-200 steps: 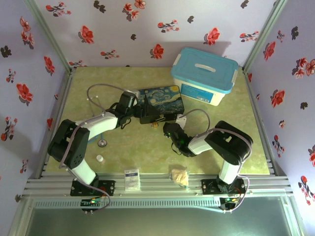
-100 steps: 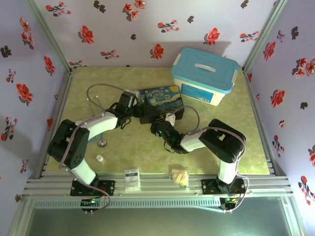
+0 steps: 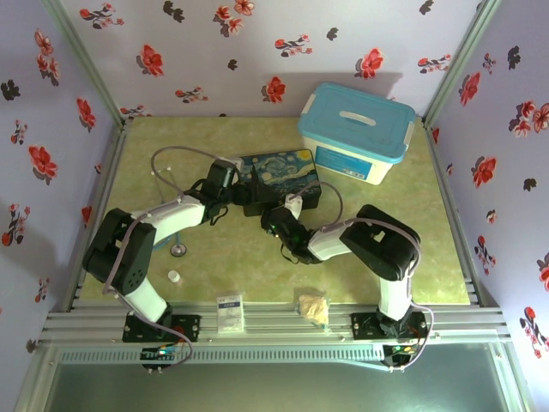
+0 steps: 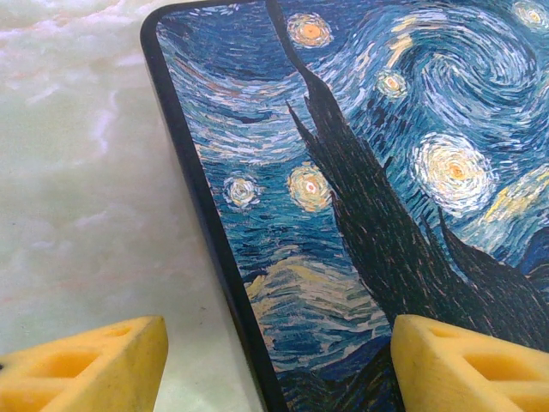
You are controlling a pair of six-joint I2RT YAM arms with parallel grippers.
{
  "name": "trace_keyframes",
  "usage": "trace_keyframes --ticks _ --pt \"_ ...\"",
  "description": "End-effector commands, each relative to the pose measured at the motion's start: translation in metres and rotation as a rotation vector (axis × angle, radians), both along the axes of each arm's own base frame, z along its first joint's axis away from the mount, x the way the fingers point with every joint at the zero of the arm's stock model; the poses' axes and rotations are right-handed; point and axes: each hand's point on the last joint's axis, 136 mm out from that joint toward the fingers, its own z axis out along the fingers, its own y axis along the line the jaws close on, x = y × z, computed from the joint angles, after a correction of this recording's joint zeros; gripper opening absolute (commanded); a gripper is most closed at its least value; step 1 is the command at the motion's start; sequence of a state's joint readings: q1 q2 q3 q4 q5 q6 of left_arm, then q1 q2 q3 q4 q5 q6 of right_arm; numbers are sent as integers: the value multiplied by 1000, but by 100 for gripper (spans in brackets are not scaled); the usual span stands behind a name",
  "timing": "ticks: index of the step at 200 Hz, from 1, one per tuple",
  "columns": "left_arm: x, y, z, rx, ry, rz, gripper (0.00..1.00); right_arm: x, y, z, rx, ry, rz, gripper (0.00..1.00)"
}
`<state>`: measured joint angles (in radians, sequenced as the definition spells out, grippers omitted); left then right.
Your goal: Unlock a padlock with a key
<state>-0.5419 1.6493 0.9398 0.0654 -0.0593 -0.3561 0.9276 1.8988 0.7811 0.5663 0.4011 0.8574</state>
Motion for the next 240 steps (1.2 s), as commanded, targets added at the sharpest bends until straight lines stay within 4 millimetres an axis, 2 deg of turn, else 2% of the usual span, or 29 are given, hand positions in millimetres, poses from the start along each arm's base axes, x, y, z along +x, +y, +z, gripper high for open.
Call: trace_keyframes --ticks 1,52,93,144,160,207,240 --pt "-17 21 -32 91 111 15 69 -21 -4 -51 -64 180 11 50" --pt "-18 21 -31 88 109 15 69 -30 -4 -72 -112 255 0 41" --pt "-20 22 -31 89 108 15 69 -35 -1 -70 -87 253 0 26" --pt "-20 23 -29 88 109 16 69 -44 -2 -67 -10 253 -7 24" --pt "-20 23 -29 90 109 15 69 -45 -4 -68 4 248 -13 17" --pt "-17 21 -28 93 108 12 70 -40 -6 -47 124 167 -34 0" --pt "-18 21 -32 95 115 12 69 -27 -13 -32 352 70 -103 0"
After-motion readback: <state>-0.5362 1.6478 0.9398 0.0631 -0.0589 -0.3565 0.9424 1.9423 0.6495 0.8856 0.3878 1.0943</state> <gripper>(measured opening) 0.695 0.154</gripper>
